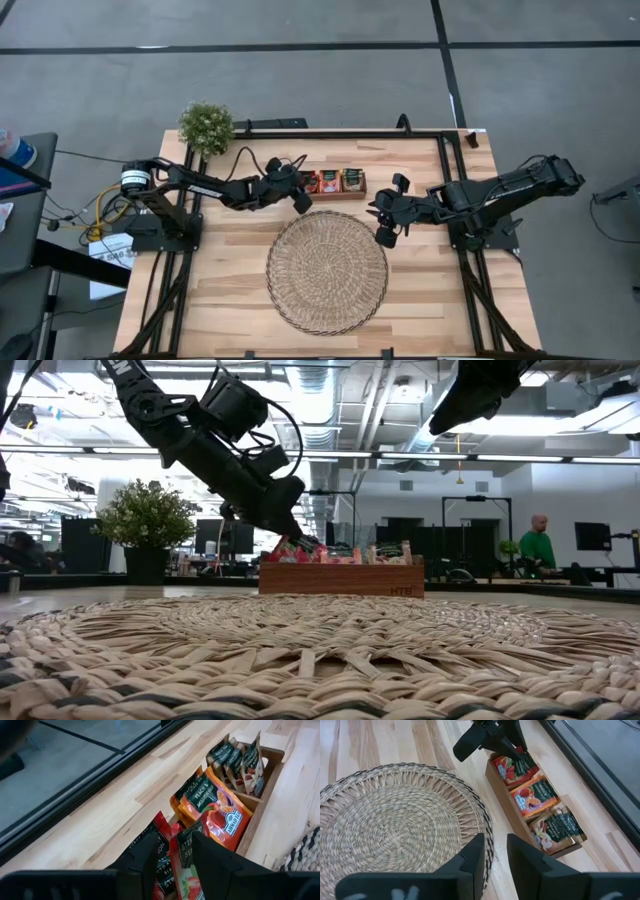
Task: Pick & Place Tea
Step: Adjust the red tea bag
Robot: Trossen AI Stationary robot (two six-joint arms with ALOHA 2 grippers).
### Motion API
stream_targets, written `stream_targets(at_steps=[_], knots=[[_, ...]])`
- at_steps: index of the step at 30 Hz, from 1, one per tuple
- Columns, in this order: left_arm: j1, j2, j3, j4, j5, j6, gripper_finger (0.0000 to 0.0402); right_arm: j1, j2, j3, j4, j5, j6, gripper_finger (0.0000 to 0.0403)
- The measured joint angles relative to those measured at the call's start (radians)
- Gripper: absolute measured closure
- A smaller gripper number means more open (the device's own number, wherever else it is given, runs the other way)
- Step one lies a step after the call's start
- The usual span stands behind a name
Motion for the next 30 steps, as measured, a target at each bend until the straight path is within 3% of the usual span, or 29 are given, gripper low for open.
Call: stream_targets(at_steps=[10, 30], knots=[[0.0, 0.0, 0.0, 0.026, -0.01, -0.005, 0.0393, 0.0, 0.0, 0.0, 0.0, 0.002, 0.0, 0.0327], [0.02, 0.001, 0.001, 0.054, -0.016, -0.08, 0.0401, 0.0, 0.0, 0.0, -0.008, 0.001, 0.0, 0.0327]])
